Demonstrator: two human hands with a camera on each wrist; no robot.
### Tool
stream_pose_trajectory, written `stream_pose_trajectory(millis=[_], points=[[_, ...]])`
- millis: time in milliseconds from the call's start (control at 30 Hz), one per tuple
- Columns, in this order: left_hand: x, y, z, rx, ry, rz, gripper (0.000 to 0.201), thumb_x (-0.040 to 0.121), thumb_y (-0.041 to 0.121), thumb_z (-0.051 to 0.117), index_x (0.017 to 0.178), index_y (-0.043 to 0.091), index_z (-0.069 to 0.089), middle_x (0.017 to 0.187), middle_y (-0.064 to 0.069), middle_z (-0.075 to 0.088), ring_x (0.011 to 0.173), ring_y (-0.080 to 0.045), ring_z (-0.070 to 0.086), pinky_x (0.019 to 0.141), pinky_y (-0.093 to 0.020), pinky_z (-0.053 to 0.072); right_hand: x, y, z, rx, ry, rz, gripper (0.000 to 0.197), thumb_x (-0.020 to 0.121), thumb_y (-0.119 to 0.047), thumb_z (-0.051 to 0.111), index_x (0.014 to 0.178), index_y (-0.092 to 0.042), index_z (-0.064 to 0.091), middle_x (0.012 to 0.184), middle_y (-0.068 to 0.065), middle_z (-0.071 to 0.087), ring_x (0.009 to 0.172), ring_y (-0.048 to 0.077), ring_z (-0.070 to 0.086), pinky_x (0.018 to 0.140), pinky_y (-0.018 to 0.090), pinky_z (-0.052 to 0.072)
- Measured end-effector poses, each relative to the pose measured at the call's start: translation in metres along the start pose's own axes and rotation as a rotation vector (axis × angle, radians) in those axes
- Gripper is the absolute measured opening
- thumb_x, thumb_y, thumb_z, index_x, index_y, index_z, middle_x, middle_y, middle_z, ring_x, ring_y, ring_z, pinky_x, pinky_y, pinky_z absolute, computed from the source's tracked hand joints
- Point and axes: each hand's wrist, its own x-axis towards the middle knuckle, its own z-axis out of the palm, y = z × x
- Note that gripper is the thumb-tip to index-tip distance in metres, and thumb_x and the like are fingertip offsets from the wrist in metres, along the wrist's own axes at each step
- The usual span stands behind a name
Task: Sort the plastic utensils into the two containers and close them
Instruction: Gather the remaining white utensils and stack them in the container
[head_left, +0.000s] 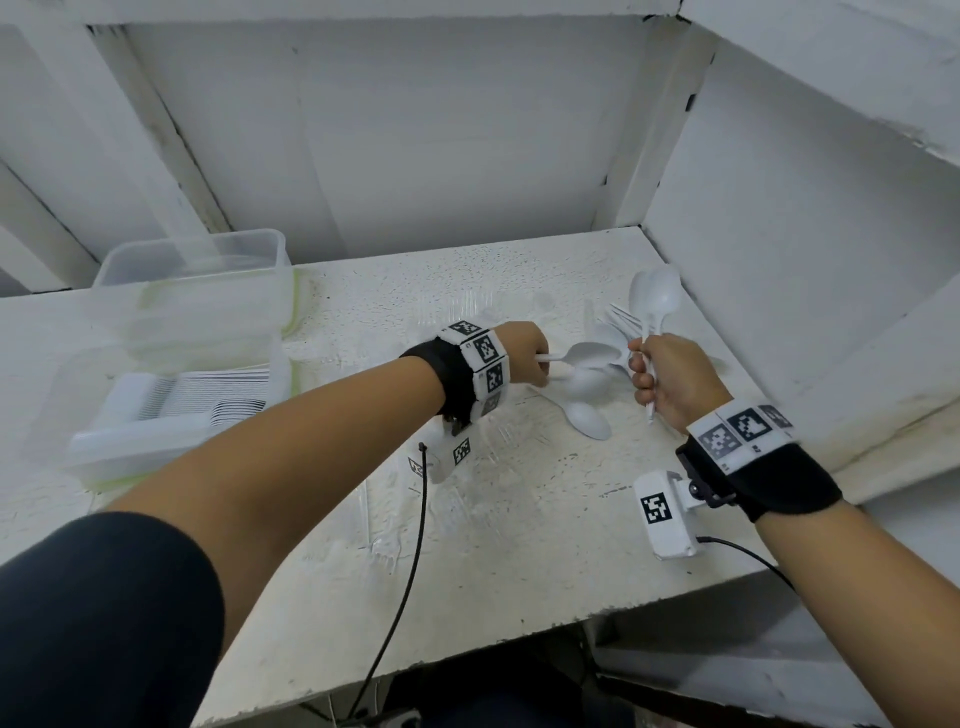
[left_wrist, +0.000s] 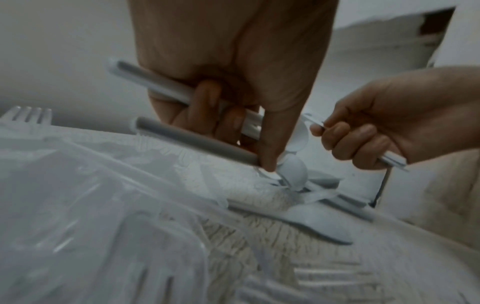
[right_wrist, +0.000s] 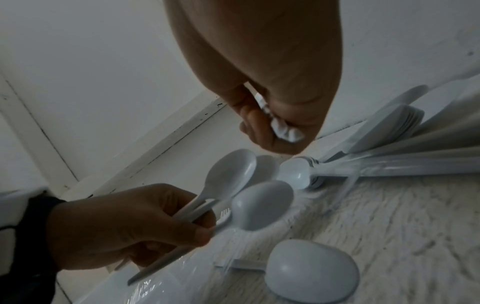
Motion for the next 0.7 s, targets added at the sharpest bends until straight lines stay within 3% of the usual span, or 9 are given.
stream_pose_trajectory(millis=[100,233,367,467,567,700], points=[[-0.010,-0.007,-0.009,-0.086,0.081,-0.023,0.021,0.089,0.018,0.058,0.100,0.003,0.067,0.084,-0.003,0.059,0.075,-0.014,0.052,0.056,-0.015,0.035,-0.005,-0.004,0.002,-0.082,0.030,-0.080,0.017,0.093,-0.009,0.042,0.077,-0.015,0.044,0.063,0.000,0.035,0.030,0.003,0.026,0.033,0.011,0.019],[-0.031,-0.022,-0.022,-0.188,0.181,-0.056,0.018,0.089,0.019,0.056,0.087,0.009,0.071,0.067,0.005,0.055,0.059,-0.005,0.045,0.052,-0.017,0.032,-0.010,0.003,0.009,-0.331,0.002,-0.140,0.024,0.091,-0.014,0.049,0.069,-0.016,0.042,0.062,0.001,0.033,0.044,0.011,0.026,0.033,0.013,0.019],[-0.050,-0.039,-0.018,-0.197,0.171,-0.140,0.022,0.089,0.020,0.054,0.082,0.011,0.073,0.065,0.008,0.057,0.058,-0.006,0.046,0.053,-0.018,0.034,-0.013,0.015,0.022,-0.509,-0.074,-0.112,0.009,0.090,-0.014,0.052,0.082,-0.009,0.051,0.063,0.004,0.035,0.046,0.014,0.028,0.038,0.018,0.021],[-0.060,-0.048,-0.011,-0.179,0.138,-0.172,0.023,0.089,0.019,0.053,0.082,0.011,0.073,0.075,0.004,0.064,0.065,-0.009,0.051,0.057,-0.020,0.037,-0.016,0.019,0.035,-0.510,-0.108,-0.052,0.005,0.089,-0.012,0.052,0.091,-0.008,0.055,0.062,0.004,0.035,0.047,0.013,0.027,0.036,0.016,0.020],[-0.069,-0.050,-0.010,-0.215,0.167,-0.176,0.021,0.091,0.019,0.052,0.080,0.012,0.069,0.065,0.008,0.057,0.057,-0.005,0.045,0.051,-0.018,0.032,-0.024,0.020,0.050,-0.406,-0.149,-0.011,0.004,0.088,-0.010,0.055,0.089,-0.007,0.057,0.062,0.002,0.038,0.044,0.011,0.027,0.034,0.015,0.020],[-0.079,-0.054,-0.011,-0.514,0.240,-0.211,0.016,0.093,0.017,0.050,0.086,0.013,0.064,0.074,0.009,0.064,0.053,-0.004,0.044,0.050,-0.020,0.034,-0.037,0.020,0.073,-0.204,-0.209,-0.032,0.012,0.091,-0.019,0.056,0.084,-0.009,0.057,0.074,0.003,0.056,0.032,0.003,0.030,0.031,0.014,0.023]])
